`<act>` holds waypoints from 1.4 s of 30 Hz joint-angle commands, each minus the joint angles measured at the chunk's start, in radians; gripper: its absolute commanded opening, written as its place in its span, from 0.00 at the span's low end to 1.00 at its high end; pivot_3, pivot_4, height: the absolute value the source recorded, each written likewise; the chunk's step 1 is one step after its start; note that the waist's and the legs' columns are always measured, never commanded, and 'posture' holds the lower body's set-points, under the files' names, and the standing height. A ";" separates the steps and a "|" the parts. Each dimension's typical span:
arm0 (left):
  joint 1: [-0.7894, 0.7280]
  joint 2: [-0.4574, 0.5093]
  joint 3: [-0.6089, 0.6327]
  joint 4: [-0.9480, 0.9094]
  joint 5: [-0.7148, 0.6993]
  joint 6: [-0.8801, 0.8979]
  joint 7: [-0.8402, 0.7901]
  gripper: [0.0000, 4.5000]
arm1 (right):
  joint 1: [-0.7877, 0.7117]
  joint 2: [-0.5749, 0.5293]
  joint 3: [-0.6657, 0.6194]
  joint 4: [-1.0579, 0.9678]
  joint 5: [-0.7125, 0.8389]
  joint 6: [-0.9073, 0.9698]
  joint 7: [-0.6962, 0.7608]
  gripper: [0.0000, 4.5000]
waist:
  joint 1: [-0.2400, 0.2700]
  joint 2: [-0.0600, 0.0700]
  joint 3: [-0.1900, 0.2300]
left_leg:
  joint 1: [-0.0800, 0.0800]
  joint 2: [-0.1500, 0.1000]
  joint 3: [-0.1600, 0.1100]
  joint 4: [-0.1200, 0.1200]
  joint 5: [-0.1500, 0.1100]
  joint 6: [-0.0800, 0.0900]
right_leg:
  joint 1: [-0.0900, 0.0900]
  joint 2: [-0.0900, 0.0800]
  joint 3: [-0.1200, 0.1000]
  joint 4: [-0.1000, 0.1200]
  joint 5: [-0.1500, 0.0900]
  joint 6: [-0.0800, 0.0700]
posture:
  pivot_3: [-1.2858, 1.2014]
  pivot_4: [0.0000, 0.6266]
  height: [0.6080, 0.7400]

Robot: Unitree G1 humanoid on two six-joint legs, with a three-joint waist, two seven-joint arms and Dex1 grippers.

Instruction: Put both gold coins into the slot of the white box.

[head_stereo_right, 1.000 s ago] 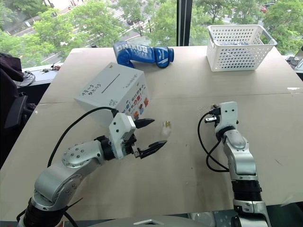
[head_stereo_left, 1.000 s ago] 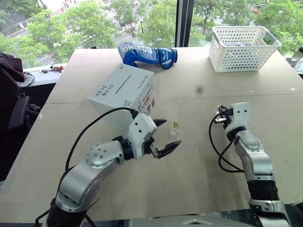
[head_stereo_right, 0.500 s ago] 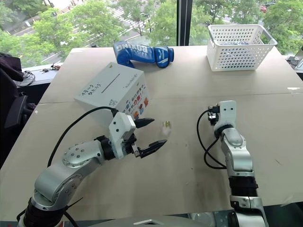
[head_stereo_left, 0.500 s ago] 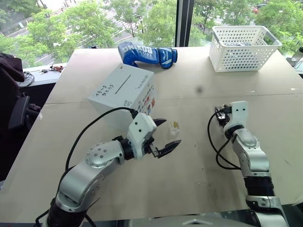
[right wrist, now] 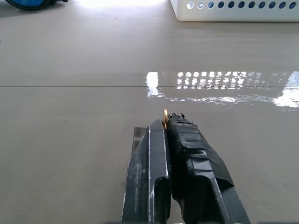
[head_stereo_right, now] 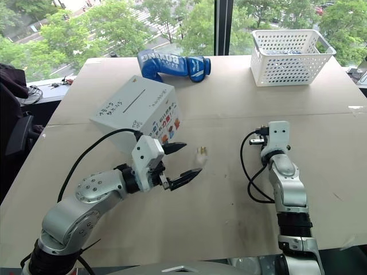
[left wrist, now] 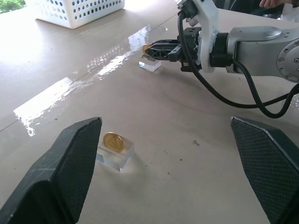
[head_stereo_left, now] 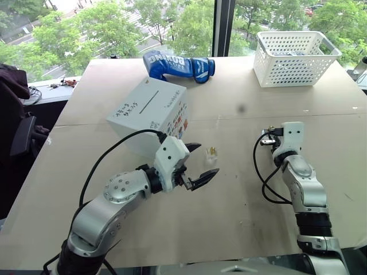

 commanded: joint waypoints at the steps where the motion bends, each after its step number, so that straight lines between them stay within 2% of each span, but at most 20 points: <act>1: -0.006 -0.011 0.033 -0.037 -0.021 -0.023 0.003 1.00 | 0.000 -0.009 -0.036 -0.053 0.043 -0.013 0.025 0.01 | 0.000 0.000 0.000 | 0.000 0.000 0.000 0.000 0.000 0.000 | 0.000 0.000 0.000 0.000 0.000 0.000 | 0.52 0.24 1.00; 3: -0.005 -0.017 0.043 -0.035 -0.036 -0.029 -0.002 1.00 | 0.005 -0.018 -0.047 -0.084 0.093 -0.011 0.078 0.01 | 0.000 0.000 0.002 | 0.000 0.000 0.000 0.000 0.000 0.000 | 0.000 0.000 0.000 0.000 0.000 0.000 | 0.52 0.24 1.00; 8: -0.004 -0.038 0.121 -0.012 -0.120 -0.038 -0.024 1.00 | 0.005 -0.062 -0.086 -0.188 0.336 0.107 0.276 0.01 | 0.000 0.001 0.004 | 0.000 0.000 0.000 0.000 -0.001 0.001 | 0.000 0.000 0.000 0.000 0.000 0.000 | 0.52 0.24 1.00; 14: -0.074 -0.177 0.251 0.012 -0.439 -0.009 0.054 1.00 | 0.002 -0.109 -0.099 -0.306 0.759 0.378 0.492 0.01 | 0.002 0.000 0.005 | -0.001 0.001 -0.003 0.000 -0.001 0.002 | 0.000 -0.001 0.000 0.000 0.000 0.000 | 0.52 0.24 1.00; 18: -0.086 -0.272 0.265 0.047 -0.687 -0.005 0.120 1.00 | -0.008 -0.093 -0.082 -0.388 1.030 0.497 0.526 0.01 | 0.002 0.000 0.005 | -0.002 0.000 -0.003 0.000 -0.001 0.002 | 0.000 -0.002 0.000 0.000 0.000 0.001 | 0.52 0.24 1.00; 22: -0.086 -0.316 0.255 0.066 -0.813 -0.011 0.173 1.00 | -0.018 -0.082 -0.077 -0.407 1.144 0.515 0.502 0.01 | 0.002 -0.002 0.006 | -0.002 -0.001 -0.004 0.000 -0.001 0.002 | 0.000 -0.003 -0.002 0.000 0.000 0.001 | 0.52 0.24 1.00; 25: -0.084 -0.336 0.241 0.077 -0.885 -0.019 0.205 0.81 | -0.022 -0.086 -0.070 -0.425 1.218 0.520 0.486 0.00 | 0.003 -0.003 0.007 | -0.002 -0.001 -0.005 0.000 -0.001 0.002 | 0.000 -0.003 -0.002 0.000 0.000 0.001 | 0.52 0.24 1.00; 29: -0.078 -0.335 0.191 0.091 -0.883 -0.003 0.210 0.40 | -0.027 -0.101 -0.059 -0.456 1.296 0.521 0.469 0.00 | 0.003 -0.003 0.007 | -0.003 -0.003 -0.005 0.000 -0.001 0.002 | 0.000 -0.003 -0.002 -0.001 0.000 0.001 | 0.52 0.24 1.00; 42: -0.084 -0.312 0.138 0.122 -0.915 -0.007 0.175 0.40 | -0.011 -0.158 -0.004 -0.501 1.357 0.506 0.461 0.00 | 0.002 -0.004 0.007 | -0.002 -0.002 -0.005 0.000 -0.001 0.002 | 0.000 0.000 -0.002 -0.001 0.000 0.000 | 0.52 0.24 1.00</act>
